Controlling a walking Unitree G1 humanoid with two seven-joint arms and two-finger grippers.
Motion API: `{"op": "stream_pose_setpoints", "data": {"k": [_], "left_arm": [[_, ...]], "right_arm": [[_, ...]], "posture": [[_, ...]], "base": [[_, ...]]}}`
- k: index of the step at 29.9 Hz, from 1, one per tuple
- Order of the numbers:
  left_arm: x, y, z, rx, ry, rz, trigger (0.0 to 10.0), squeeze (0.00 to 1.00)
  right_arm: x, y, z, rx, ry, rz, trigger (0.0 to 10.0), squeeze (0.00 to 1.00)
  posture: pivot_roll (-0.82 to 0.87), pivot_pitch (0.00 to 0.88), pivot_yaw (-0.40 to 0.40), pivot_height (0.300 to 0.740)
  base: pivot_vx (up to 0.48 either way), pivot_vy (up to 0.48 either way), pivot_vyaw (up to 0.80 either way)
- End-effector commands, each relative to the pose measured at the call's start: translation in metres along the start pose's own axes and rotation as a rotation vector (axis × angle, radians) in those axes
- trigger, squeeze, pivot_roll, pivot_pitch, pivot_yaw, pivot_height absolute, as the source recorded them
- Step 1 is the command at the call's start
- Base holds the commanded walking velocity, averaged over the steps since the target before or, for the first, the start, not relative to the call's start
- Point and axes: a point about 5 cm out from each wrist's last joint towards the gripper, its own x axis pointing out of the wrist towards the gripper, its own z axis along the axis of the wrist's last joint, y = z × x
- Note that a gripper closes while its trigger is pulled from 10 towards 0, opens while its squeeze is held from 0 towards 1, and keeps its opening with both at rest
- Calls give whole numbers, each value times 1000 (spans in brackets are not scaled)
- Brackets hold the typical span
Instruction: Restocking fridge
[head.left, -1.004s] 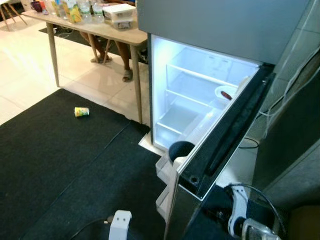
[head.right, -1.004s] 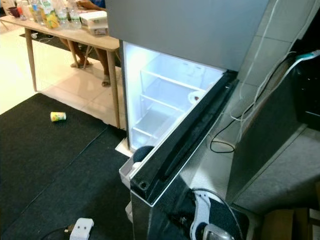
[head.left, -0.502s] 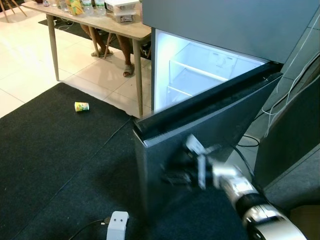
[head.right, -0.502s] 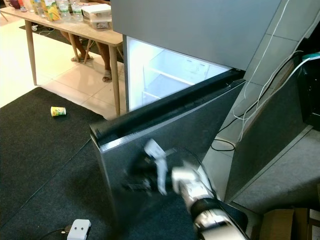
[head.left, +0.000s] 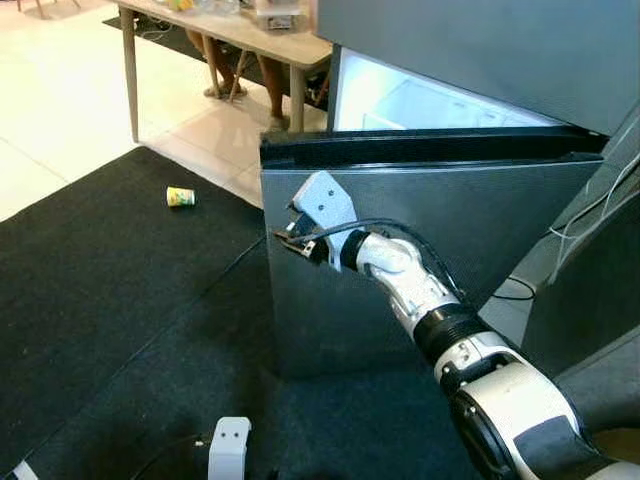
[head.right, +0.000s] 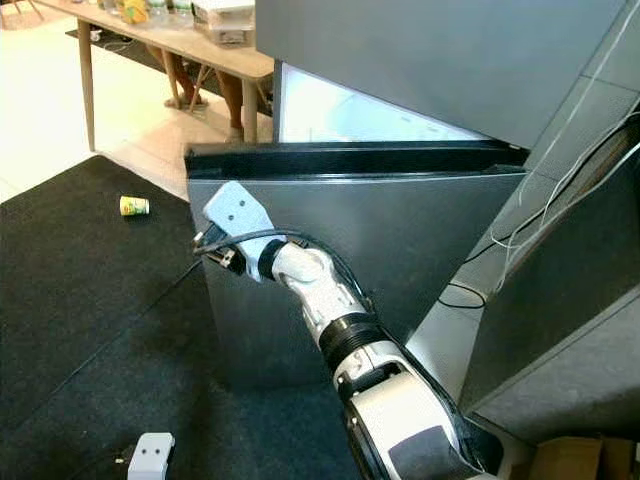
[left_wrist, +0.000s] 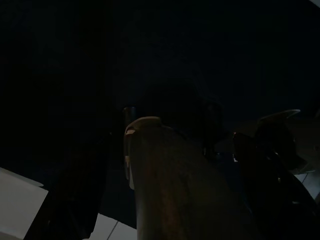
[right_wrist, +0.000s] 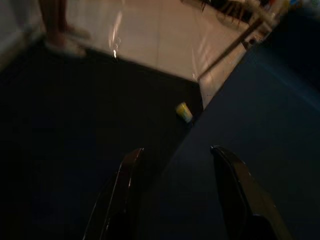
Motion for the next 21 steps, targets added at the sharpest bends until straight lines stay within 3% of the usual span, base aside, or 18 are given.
{"op": "stream_pose_setpoints", "data": {"k": [1,7,11,13,14,15,17,18,20,21], "left_arm": [[-4,-2,-20,-18,73,1,10000,0],[-5,2,-20,-7,74,7,10000,0],[-6,7,-19,-13,69,27,10000,0],[-6,8,-19,-12,70,37,10000,0],[-6,9,-18,-11,72,45,10000,0],[-6,9,-18,-11,72,45,10000,0],[-6,9,-18,-10,75,51,10000,0],[-6,9,-18,-10,75,51,10000,0],[-5,7,-17,-7,74,47,10000,0],[-5,7,-17,-7,74,47,10000,0]], "right_arm": [[-7,8,-20,-35,78,30,10000,0],[-17,10,-41,-122,172,61,10000,0],[-24,10,-57,-20,236,12,10000,0],[-29,16,-69,-13,287,25,10000,0],[-38,26,-85,1,361,40,10000,0],[-38,26,-85,1,361,40,10000,0],[-70,60,-133,66,575,96,10000,0],[-70,60,-133,66,575,96,10000,0],[-120,100,-178,207,796,111,10000,0],[-120,100,-178,207,796,111,10000,0]], "posture": [[19,121,-91,740],[23,113,-89,740],[33,108,-90,740],[40,100,-93,740],[40,100,-93,740],[40,100,-93,740],[41,88,-97,740],[41,88,-97,740],[47,81,-100,740],[47,81,-100,740]], "base": [[0,0,0],[0,0,0],[0,0,0],[0,0,0],[0,0,0],[0,0,0],[0,0,0],[0,0,0],[0,0,0],[0,0,0]]}}
